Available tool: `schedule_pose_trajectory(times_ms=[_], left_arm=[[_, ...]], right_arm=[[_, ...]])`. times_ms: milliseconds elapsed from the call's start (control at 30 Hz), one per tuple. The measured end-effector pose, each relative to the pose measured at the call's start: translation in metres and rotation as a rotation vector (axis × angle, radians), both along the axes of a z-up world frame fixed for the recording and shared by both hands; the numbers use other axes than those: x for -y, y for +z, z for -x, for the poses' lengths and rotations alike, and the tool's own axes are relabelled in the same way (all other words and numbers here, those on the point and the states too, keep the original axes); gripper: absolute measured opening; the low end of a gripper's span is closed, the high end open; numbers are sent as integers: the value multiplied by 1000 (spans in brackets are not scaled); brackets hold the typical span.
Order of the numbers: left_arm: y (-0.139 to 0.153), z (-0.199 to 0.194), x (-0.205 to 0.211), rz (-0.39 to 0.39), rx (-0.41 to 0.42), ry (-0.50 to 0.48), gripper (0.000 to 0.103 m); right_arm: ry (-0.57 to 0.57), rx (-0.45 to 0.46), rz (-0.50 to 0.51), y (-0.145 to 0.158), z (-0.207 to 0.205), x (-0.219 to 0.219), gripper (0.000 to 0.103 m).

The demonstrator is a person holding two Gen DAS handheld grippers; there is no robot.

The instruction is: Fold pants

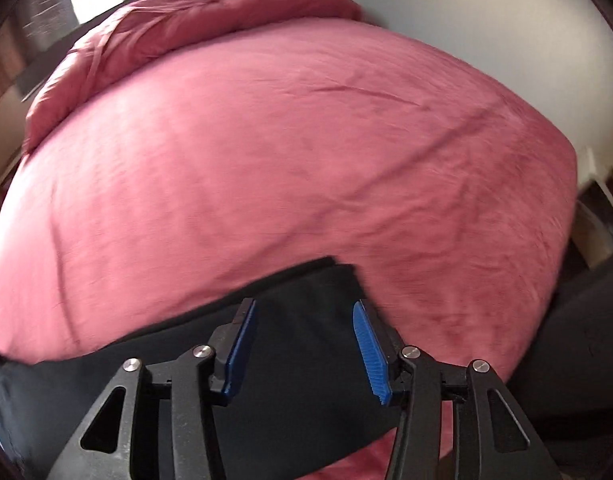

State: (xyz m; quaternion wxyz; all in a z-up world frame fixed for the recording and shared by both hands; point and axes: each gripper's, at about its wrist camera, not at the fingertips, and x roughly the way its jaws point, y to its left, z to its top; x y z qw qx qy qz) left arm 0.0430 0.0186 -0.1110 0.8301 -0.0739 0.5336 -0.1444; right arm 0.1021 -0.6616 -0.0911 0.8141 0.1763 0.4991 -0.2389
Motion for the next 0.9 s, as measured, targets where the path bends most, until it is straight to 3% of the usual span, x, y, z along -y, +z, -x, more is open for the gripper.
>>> schedule_pose_trajectory(times_ms=[233, 300, 367, 467, 600, 733, 800, 900], left_arm=[[4, -8, 24, -22, 8, -44, 27], [4, -11, 30, -27, 11, -57, 27], [4, -11, 34, -30, 10, -67, 27], [3, -13, 40, -29, 16, -83, 27], [3, -18, 42, -20, 22, -78, 27], [1, -23, 45, -27, 12, -76, 27], [-1, -26, 52, -39, 12, -87, 27], [0, -27, 59, -48, 17, -106, 27]], right_arm=[[-10, -46, -67, -33, -12, 12, 45], [0, -48, -79, -37, -17, 11, 36], [21, -54, -59, -37, -17, 5, 13], [75, -6, -16, -20, -16, -3, 8], [66, 84, 12, -2, -11, -1, 7], [68, -3, -11, -30, -26, 1, 8], [61, -56, -8, -43, -29, 0, 13], [41, -31, -56, -40, -20, 6, 22]])
